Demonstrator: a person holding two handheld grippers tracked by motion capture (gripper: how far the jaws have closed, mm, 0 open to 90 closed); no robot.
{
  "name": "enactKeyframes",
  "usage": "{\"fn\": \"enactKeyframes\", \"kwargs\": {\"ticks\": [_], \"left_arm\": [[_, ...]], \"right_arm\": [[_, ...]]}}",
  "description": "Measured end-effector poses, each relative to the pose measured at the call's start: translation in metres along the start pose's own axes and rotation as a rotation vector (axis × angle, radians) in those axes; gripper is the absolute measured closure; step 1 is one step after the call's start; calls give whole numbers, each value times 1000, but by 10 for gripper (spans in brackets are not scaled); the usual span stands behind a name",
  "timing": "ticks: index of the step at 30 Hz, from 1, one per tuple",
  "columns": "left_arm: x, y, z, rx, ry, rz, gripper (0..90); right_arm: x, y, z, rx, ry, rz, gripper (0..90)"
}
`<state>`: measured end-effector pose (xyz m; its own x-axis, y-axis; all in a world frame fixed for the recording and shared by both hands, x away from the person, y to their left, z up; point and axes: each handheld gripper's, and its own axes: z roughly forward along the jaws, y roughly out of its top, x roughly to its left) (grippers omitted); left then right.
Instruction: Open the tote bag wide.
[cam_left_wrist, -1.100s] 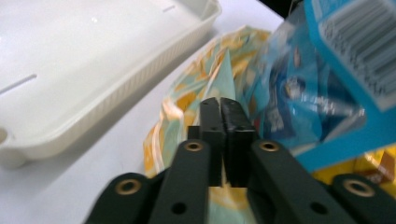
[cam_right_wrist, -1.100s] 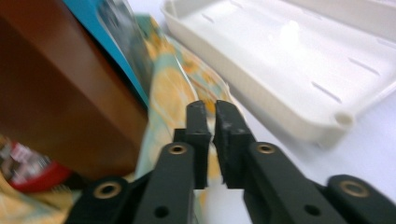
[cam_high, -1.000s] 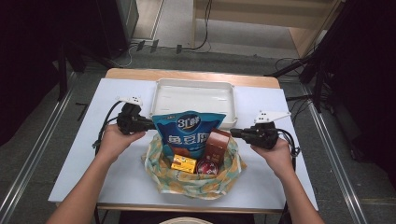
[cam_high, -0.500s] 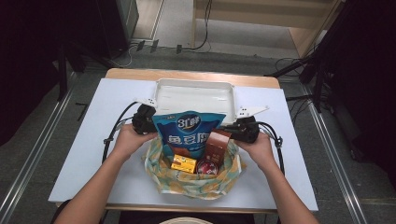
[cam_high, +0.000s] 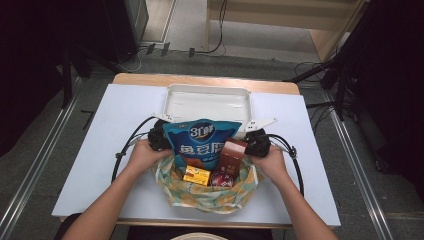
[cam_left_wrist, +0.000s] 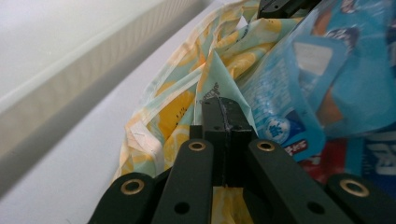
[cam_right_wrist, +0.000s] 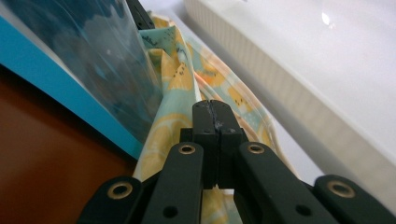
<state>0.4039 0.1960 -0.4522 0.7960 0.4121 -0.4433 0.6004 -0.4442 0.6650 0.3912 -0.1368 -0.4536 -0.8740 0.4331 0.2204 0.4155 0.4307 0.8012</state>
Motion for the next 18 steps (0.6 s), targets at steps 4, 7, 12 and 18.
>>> {"fn": "enactKeyframes", "kwargs": {"ticks": [4, 7, 12, 18], "left_arm": [[3, -6, 2, -17, -4, -9, 900], [5, -10, 3, -6, 7, -15, 900], [8, -14, 5, 1, 20, -15, 900], [10, -17, 9, 21, 30, -15, 900]], "right_arm": [[-2, -7, 4, 22, 0, -1, 900], [-3, -10, 6, 31, 0, -4, 900], [-3, -16, 12, 48, 7, -9, 900], [-5, -20, 18, 78, 13, -9, 900]]}}
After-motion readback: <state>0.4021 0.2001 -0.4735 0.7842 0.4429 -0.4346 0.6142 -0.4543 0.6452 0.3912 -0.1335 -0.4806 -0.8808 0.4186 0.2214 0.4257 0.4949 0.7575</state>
